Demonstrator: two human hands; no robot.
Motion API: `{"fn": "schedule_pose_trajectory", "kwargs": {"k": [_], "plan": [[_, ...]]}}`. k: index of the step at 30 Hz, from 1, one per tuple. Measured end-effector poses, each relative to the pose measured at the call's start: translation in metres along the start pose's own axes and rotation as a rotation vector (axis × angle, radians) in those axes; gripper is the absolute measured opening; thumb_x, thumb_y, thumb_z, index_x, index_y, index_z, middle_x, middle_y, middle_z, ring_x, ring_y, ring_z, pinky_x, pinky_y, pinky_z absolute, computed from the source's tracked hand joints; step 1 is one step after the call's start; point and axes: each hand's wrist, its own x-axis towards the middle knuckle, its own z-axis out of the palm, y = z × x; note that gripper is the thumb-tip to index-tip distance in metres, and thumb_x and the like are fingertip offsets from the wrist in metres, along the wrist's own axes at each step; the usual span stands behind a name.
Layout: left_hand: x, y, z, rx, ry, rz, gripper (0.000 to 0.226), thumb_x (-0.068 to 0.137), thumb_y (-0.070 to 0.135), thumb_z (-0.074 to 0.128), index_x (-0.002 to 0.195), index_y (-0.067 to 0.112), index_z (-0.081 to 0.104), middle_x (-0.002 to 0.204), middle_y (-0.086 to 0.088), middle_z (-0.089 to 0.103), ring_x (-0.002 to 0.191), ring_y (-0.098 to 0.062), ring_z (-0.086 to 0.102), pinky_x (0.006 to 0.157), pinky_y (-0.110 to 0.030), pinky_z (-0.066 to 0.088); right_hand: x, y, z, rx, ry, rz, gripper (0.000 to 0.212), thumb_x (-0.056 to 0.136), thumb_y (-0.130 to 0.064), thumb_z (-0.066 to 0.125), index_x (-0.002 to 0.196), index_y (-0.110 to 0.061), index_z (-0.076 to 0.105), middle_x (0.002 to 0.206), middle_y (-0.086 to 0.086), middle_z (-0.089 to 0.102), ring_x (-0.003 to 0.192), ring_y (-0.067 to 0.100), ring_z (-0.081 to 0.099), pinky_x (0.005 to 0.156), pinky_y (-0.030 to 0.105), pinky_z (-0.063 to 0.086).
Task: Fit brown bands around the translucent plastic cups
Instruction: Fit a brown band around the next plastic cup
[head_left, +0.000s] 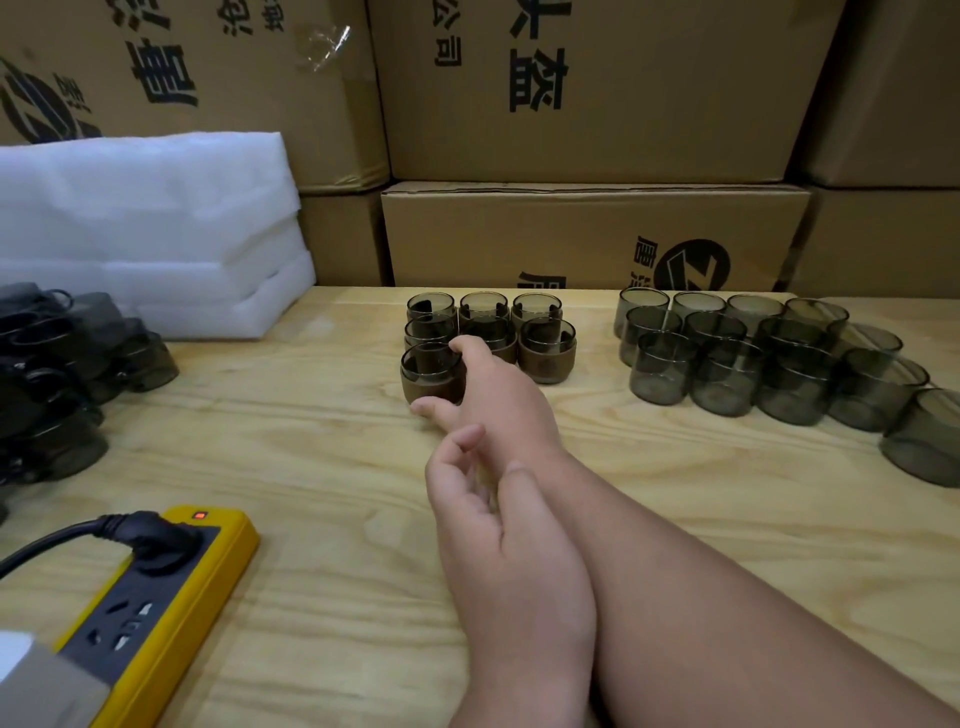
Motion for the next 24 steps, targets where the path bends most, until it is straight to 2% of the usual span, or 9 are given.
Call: {"fn": "schedule_pose_trajectory", "kwargs": {"k": [4,6,9,12,16,18,20,22,24], "plan": [[-0.001,-0.001,0.001,-0.009,-0.001,0.007,0.034,0.099,0.005,0.052,0.109,0.037,0.058,0.117,0.022,0.066,0.106,0.017,0.06,0.074,0.001,0.043,0.001,0.0,0.0,0.008,-0.005,0.022,0.076,0.083,-0.058,0.076,0.143,-0.029,0.041,0.106,0.0,0.072,0.101,0.026,0.066,0.077,0.039,0.053],[-0.001,-0.001,0.001,-0.02,-0.001,0.011,0.032,0.099,0.007,0.053,0.108,0.037,0.059,0.111,0.021,0.07,0.104,0.015,0.062,0.073,-0.001,0.044,0.0,0.0,0.0,0.019,-0.005,0.024,0.076,0.083,-0.057,0.076,0.143,-0.029,0.041,0.109,0.0,0.072,0.102,0.026,0.066,0.079,0.04,0.054],[-0.002,0.0,0.001,-0.053,-0.007,0.016,0.025,0.089,0.023,0.053,0.108,0.037,0.06,0.108,0.032,0.068,0.102,0.015,0.063,0.072,-0.001,0.045,0.0,0.0,0.0,0.025,0.006,0.027,0.076,0.082,-0.058,0.077,0.142,-0.028,0.042,0.112,0.001,0.073,0.103,0.026,0.067,0.083,0.041,0.056],[-0.002,0.0,0.001,-0.067,-0.009,0.016,0.03,0.08,0.03,0.049,0.107,0.037,0.061,0.109,0.034,0.066,0.102,0.016,0.062,0.072,-0.001,0.044,0.0,0.0,-0.001,0.029,0.005,0.039,0.075,0.082,-0.059,0.076,0.142,-0.029,0.042,0.108,0.0,0.074,0.102,0.026,0.068,0.083,0.041,0.056],[-0.002,0.0,0.001,-0.06,-0.022,0.034,0.028,0.08,0.029,0.049,0.104,0.037,0.062,0.107,0.033,0.068,0.103,0.013,0.064,0.074,-0.003,0.046,-0.004,-0.001,-0.004,0.096,0.019,0.075,0.074,0.083,-0.057,0.076,0.143,-0.029,0.043,0.117,0.0,0.073,0.111,0.024,0.067,0.09,0.042,0.056],[-0.002,0.0,0.0,-0.043,-0.03,0.03,0.026,0.081,0.03,0.05,0.099,0.042,0.063,0.106,0.028,0.07,0.102,0.008,0.066,0.078,-0.011,0.05,-0.008,0.001,-0.007,0.154,0.023,0.098,0.071,0.086,-0.056,0.073,0.144,-0.029,0.043,0.125,-0.002,0.07,0.115,0.022,0.064,0.093,0.042,0.054],[-0.002,0.001,0.001,-0.012,-0.045,0.041,0.025,0.08,0.03,0.051,0.094,0.046,0.063,0.103,0.023,0.071,0.098,0.006,0.067,0.082,-0.019,0.048,-0.015,0.006,-0.012,0.214,0.023,0.128,0.062,0.092,-0.05,0.067,0.145,-0.028,0.042,0.13,-0.004,0.066,0.116,0.02,0.063,0.094,0.04,0.052],[-0.004,0.0,0.002,0.009,-0.074,0.055,0.023,0.079,0.027,0.052,0.091,0.042,0.065,0.099,0.022,0.073,0.094,0.006,0.067,0.082,-0.023,0.047,-0.026,0.014,-0.02,0.286,0.025,0.186,0.053,0.096,-0.039,0.062,0.144,-0.029,0.042,0.134,-0.006,0.061,0.115,0.018,0.063,0.097,0.043,0.053],[-0.006,-0.001,0.002,0.038,-0.117,0.065,0.021,0.079,0.024,0.054,0.087,0.038,0.067,0.092,0.021,0.074,0.085,0.007,0.067,0.076,-0.019,0.049,-0.039,0.026,-0.031,0.342,0.075,0.27,0.046,0.097,-0.032,0.059,0.14,-0.031,0.046,0.13,-0.011,0.059,0.11,0.016,0.064,0.095,0.044,0.055]]}}
